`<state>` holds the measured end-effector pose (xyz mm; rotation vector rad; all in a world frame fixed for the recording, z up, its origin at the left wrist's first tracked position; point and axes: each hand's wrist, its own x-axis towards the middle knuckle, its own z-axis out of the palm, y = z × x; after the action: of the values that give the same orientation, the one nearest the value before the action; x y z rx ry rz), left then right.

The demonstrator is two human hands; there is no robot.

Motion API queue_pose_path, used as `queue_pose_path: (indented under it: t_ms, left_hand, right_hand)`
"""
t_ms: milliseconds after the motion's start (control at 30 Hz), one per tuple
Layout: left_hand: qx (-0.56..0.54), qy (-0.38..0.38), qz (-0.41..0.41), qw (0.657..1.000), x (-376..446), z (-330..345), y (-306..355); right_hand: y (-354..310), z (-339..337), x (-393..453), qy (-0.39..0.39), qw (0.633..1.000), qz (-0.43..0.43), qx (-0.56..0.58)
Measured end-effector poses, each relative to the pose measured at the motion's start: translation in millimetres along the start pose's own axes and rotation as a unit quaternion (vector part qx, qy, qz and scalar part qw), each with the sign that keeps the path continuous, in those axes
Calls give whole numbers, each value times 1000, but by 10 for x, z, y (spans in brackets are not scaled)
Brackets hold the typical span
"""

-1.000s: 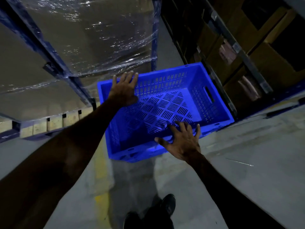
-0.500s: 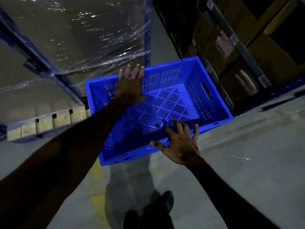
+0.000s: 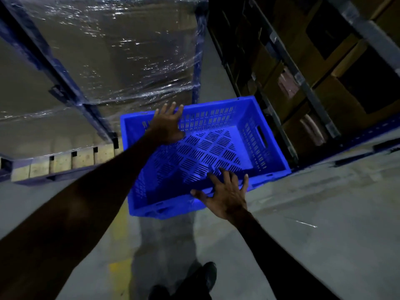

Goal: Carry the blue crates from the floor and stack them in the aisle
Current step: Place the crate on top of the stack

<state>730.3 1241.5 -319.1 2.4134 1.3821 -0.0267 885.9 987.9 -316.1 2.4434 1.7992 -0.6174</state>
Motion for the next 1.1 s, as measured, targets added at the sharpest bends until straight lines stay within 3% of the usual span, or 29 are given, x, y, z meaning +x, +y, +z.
queue_pose_path:
  t_ms: [133, 267, 367, 433, 500, 1100]
  left_hand:
    - [-65, 92, -79, 990, -732, 194, -151]
    - [-37, 198, -128, 971, -1484, 402, -335]
    - [-125, 170, -211, 954, -1706, 490, -363]
    - [-229, 143, -263, 926, -1761, 529, -250]
    - [-260, 129, -298, 909, -1786, 548, -158]
    - [-252, 127, -306, 909, -1780, 608, -182]
  right_hand:
    - [81, -57, 97, 9, 998, -25, 52]
    - [522, -256, 392, 119, 992, 3, 42]
    - [1045, -532, 732, 120, 988, 99, 4]
    - [1303, -646, 866, 66, 980, 183, 44]
    - [1420, -630, 937, 27, 972, 218, 89]
    - [1519, -648, 1026, -2, 986, 142, 89]
